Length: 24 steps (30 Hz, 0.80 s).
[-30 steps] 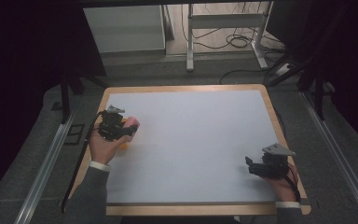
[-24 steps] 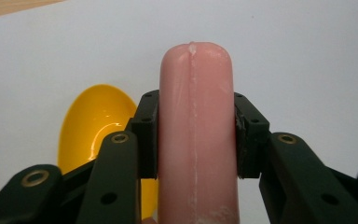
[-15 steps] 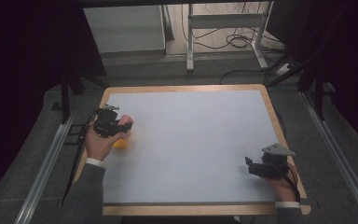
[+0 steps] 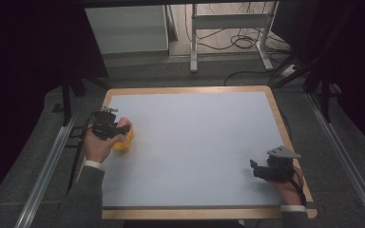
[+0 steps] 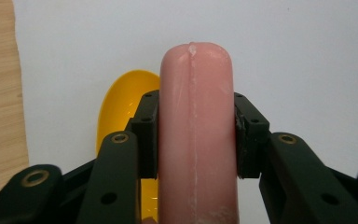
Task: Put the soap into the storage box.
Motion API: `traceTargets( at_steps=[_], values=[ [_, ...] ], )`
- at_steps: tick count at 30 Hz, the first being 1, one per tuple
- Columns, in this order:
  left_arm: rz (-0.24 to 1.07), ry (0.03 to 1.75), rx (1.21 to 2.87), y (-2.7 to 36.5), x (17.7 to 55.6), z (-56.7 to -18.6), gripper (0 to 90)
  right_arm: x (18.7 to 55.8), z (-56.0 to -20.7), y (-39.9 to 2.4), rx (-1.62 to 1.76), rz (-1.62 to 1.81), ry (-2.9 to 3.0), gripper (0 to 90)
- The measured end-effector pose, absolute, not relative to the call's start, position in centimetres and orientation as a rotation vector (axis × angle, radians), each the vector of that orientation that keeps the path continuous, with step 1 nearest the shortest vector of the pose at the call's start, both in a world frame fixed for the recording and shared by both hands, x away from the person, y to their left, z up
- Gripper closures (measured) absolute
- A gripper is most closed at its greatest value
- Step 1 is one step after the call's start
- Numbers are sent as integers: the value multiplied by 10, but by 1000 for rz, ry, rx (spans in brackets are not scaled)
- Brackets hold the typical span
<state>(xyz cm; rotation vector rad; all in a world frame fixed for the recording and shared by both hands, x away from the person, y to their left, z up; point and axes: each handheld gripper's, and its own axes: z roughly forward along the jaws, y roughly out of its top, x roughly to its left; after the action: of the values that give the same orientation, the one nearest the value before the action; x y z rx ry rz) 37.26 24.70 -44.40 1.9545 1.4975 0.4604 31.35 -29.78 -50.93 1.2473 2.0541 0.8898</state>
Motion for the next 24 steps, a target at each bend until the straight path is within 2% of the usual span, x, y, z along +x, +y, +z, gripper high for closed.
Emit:
traceTargets(
  at_steps=[24],
  values=[
    [434,1601,1964,262,387,-471,599,314,-510,-296,1243,884,2060,104]
  ],
)
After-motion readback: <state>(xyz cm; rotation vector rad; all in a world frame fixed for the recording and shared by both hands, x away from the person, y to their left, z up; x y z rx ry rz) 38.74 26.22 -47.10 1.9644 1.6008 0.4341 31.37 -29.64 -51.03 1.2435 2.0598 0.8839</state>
